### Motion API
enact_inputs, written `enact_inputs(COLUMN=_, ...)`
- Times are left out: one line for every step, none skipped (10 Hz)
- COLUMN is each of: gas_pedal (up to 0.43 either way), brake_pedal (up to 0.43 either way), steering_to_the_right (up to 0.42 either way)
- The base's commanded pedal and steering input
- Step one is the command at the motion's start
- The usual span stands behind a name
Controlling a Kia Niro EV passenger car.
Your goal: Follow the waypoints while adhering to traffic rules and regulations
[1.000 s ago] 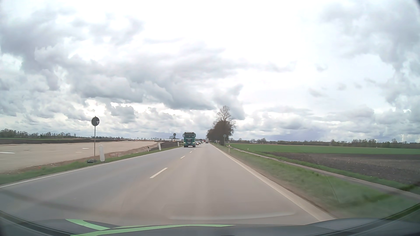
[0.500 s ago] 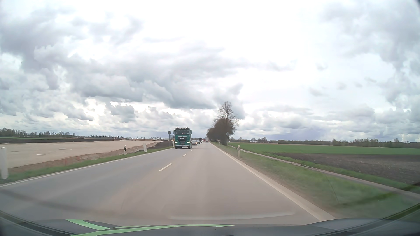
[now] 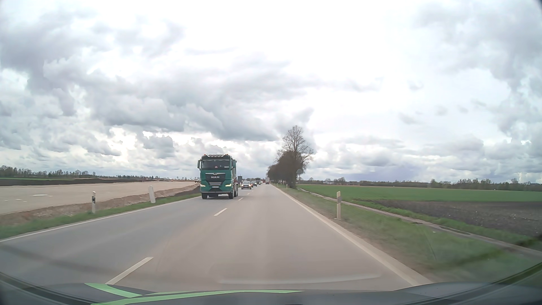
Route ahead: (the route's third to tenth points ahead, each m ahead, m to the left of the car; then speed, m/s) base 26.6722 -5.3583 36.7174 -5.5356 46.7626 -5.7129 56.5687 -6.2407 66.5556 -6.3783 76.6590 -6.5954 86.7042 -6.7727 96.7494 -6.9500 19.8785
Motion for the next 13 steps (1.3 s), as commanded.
enact_inputs(gas_pedal=0.15, brake_pedal=0.0, steering_to_the_right=0.002)
enact_inputs(gas_pedal=0.15, brake_pedal=0.0, steering_to_the_right=0.002)
enact_inputs(gas_pedal=0.15, brake_pedal=0.0, steering_to_the_right=0.002)
enact_inputs(gas_pedal=0.15, brake_pedal=0.0, steering_to_the_right=0.002)
enact_inputs(gas_pedal=0.15, brake_pedal=0.0, steering_to_the_right=0.002)
enact_inputs(gas_pedal=0.157, brake_pedal=0.0, steering_to_the_right=0.002)
enact_inputs(gas_pedal=0.157, brake_pedal=0.0, steering_to_the_right=0.002)
enact_inputs(gas_pedal=0.157, brake_pedal=0.0, steering_to_the_right=0.002)
enact_inputs(gas_pedal=0.169, brake_pedal=0.0, steering_to_the_right=0.002)
enact_inputs(gas_pedal=0.169, brake_pedal=0.0, steering_to_the_right=0.002)
enact_inputs(gas_pedal=0.177, brake_pedal=0.0, steering_to_the_right=0.002)
enact_inputs(gas_pedal=0.189, brake_pedal=0.0, steering_to_the_right=0.002)
enact_inputs(gas_pedal=0.197, brake_pedal=0.0, steering_to_the_right=0.002)
